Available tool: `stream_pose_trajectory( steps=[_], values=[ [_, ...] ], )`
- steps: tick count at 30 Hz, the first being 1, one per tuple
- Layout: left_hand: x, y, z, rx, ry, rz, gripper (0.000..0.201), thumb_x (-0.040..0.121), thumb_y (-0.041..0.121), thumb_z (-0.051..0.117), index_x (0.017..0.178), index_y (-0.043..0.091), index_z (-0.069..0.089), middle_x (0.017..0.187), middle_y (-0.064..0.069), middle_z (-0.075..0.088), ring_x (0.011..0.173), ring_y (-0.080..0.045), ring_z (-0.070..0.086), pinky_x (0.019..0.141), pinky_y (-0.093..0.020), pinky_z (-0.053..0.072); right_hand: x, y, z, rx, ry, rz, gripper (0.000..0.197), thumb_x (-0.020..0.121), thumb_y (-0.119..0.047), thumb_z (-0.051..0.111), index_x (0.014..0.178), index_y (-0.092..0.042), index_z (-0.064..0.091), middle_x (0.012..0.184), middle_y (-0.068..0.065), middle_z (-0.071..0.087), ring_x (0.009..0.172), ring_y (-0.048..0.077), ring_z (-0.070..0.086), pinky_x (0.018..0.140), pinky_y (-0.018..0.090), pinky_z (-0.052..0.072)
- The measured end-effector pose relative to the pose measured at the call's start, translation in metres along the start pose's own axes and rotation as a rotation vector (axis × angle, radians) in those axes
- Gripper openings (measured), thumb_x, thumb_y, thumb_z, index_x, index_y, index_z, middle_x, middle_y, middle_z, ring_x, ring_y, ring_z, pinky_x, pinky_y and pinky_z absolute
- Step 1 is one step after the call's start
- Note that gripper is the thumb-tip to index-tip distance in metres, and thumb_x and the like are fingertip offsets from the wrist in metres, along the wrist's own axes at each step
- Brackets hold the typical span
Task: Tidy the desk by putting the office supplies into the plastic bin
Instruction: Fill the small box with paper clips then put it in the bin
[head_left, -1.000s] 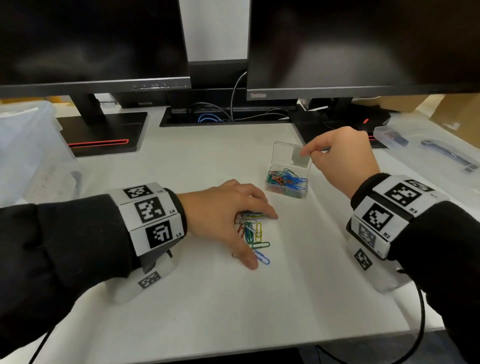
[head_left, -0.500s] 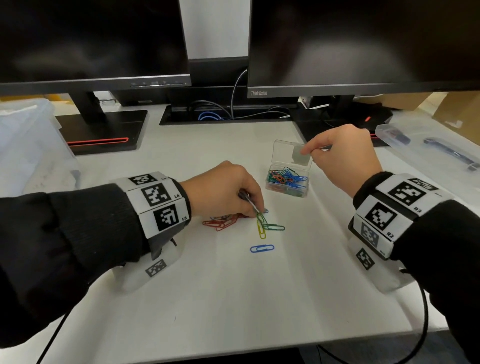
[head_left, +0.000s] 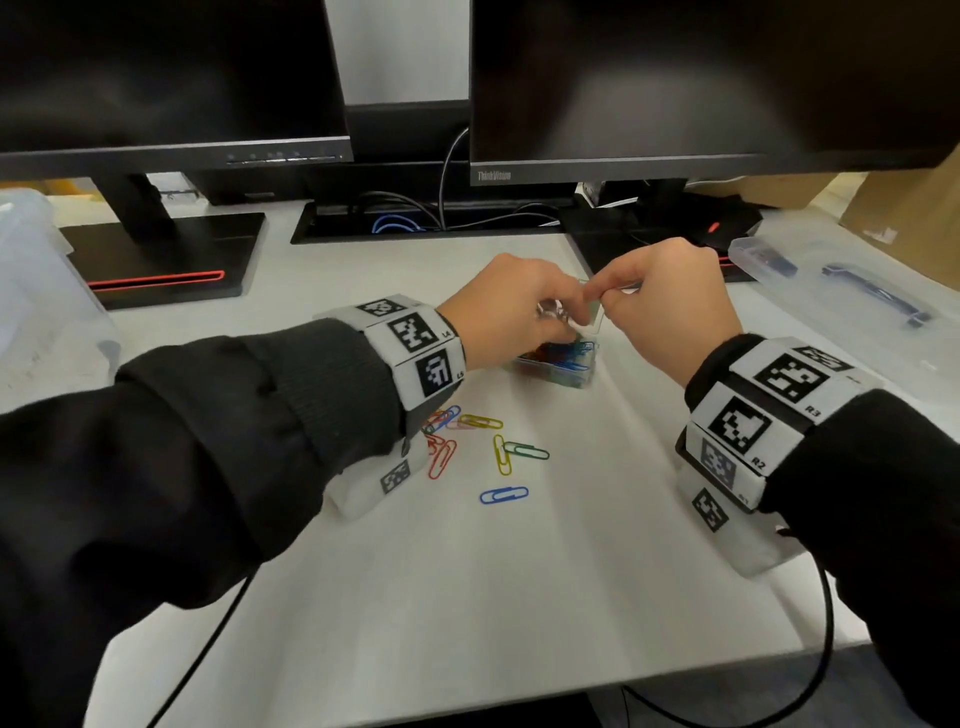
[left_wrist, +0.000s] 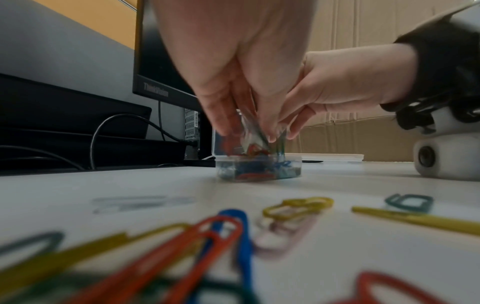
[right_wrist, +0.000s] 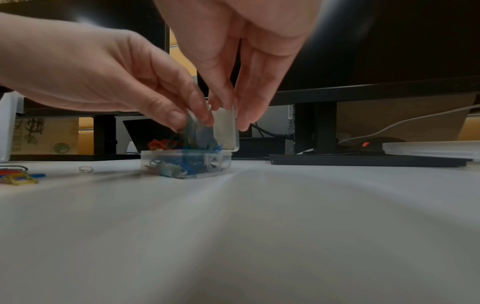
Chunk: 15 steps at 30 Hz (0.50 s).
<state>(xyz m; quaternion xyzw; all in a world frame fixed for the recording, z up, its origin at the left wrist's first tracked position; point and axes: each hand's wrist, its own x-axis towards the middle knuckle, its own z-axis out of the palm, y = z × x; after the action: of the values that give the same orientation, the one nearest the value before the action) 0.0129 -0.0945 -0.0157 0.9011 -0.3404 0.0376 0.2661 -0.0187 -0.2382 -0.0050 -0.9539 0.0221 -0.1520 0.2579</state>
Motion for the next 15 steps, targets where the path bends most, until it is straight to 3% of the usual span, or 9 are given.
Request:
stream_pose_trajectory(
  steps=[2, 5, 10, 12, 15],
  values=[
    [-0.003, -0.003, 0.0, 0.026, 0.001, -0.032, 0.023, 0.086, 0.017, 0.062, 0.108, 0.021, 0.068, 0.109, 0.007, 0.064, 0.093, -0.006, 0.052, 0.077, -0.012, 0.036, 0.0, 0.0, 0.001, 0.012, 0.006, 0.004, 0.026, 0.09, -0.009, 0.05, 0.097, -0.018, 0.073, 0.114, 0.005, 0.067, 0.105, 0.02, 0.06, 0.083, 0.023, 0.042],
    [-0.014, -0.011, -0.005, 0.107, 0.022, -0.121, 0.025, 0.09, 0.014, 0.056, 0.113, 0.019, 0.065, 0.116, 0.003, 0.064, 0.103, -0.012, 0.056, 0.084, -0.017, 0.039, 0.001, 0.001, 0.002, 0.02, 0.015, 0.015, 0.027, 0.09, -0.007, 0.05, 0.096, -0.019, 0.074, 0.116, 0.005, 0.066, 0.102, 0.022, 0.06, 0.085, 0.027, 0.046],
    [-0.029, -0.015, -0.008, 0.199, -0.189, -0.15, 0.036, 0.096, 0.025, 0.047, 0.131, 0.025, 0.053, 0.135, 0.001, 0.054, 0.119, -0.016, 0.049, 0.095, -0.024, 0.037, 0.003, 0.0, 0.004, 0.023, 0.004, 0.013, 0.027, 0.09, -0.008, 0.05, 0.097, -0.019, 0.074, 0.115, 0.005, 0.067, 0.105, 0.022, 0.059, 0.09, 0.03, 0.047],
    [-0.029, -0.013, -0.007, 0.193, -0.237, -0.133, 0.037, 0.097, 0.023, 0.044, 0.132, 0.026, 0.052, 0.135, 0.002, 0.054, 0.119, -0.016, 0.049, 0.095, -0.023, 0.036, 0.002, 0.001, 0.004, 0.038, 0.011, 0.014, 0.026, 0.09, -0.008, 0.051, 0.096, -0.019, 0.074, 0.113, 0.006, 0.067, 0.102, 0.022, 0.06, 0.089, 0.03, 0.047],
    [-0.027, -0.013, -0.008, 0.199, -0.139, -0.105, 0.033, 0.095, 0.017, 0.045, 0.124, 0.025, 0.059, 0.127, 0.001, 0.06, 0.11, -0.014, 0.052, 0.09, -0.022, 0.038, 0.003, 0.002, 0.004, 0.04, 0.014, 0.012, 0.026, 0.09, -0.008, 0.051, 0.095, -0.019, 0.074, 0.112, 0.006, 0.068, 0.104, 0.021, 0.06, 0.09, 0.029, 0.046]
  ],
)
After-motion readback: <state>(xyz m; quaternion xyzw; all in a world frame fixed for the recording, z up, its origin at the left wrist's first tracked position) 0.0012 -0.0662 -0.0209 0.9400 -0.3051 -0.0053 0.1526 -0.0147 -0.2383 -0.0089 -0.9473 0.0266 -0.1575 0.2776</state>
